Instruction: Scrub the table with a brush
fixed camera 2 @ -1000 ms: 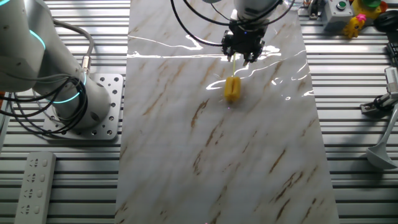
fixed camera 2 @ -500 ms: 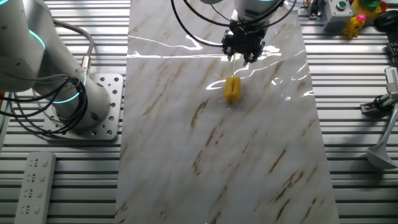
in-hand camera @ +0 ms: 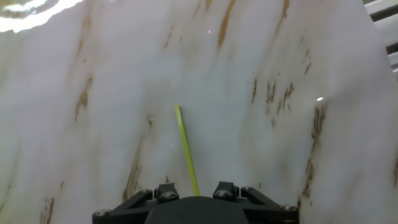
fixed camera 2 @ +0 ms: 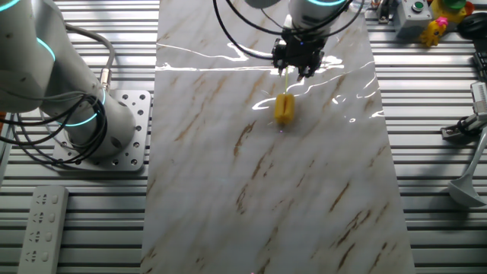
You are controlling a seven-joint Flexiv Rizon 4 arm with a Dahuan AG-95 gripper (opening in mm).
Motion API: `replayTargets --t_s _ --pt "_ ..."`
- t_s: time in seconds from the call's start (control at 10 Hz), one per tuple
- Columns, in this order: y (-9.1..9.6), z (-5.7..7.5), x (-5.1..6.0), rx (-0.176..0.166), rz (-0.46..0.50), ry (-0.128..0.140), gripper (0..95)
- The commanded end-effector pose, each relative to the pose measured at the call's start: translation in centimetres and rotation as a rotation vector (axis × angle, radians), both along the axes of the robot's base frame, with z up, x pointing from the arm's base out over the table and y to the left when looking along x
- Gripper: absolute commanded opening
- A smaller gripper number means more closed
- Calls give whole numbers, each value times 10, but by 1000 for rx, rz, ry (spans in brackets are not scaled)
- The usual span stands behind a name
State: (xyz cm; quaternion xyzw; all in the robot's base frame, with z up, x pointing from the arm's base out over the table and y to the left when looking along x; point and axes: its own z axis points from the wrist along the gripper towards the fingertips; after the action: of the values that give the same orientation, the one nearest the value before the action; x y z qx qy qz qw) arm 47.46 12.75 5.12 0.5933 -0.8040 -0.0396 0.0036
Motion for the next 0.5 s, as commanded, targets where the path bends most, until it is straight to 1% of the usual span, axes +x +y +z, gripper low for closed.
replayTargets --t_s 0.1,0.3,0.5 --pt "-3 -8 -4 20 -4 -5 380" --pt "-2 -12 -3 18 -5 -5 380" --pt "5 -21 -1 14 -9 -6 380"
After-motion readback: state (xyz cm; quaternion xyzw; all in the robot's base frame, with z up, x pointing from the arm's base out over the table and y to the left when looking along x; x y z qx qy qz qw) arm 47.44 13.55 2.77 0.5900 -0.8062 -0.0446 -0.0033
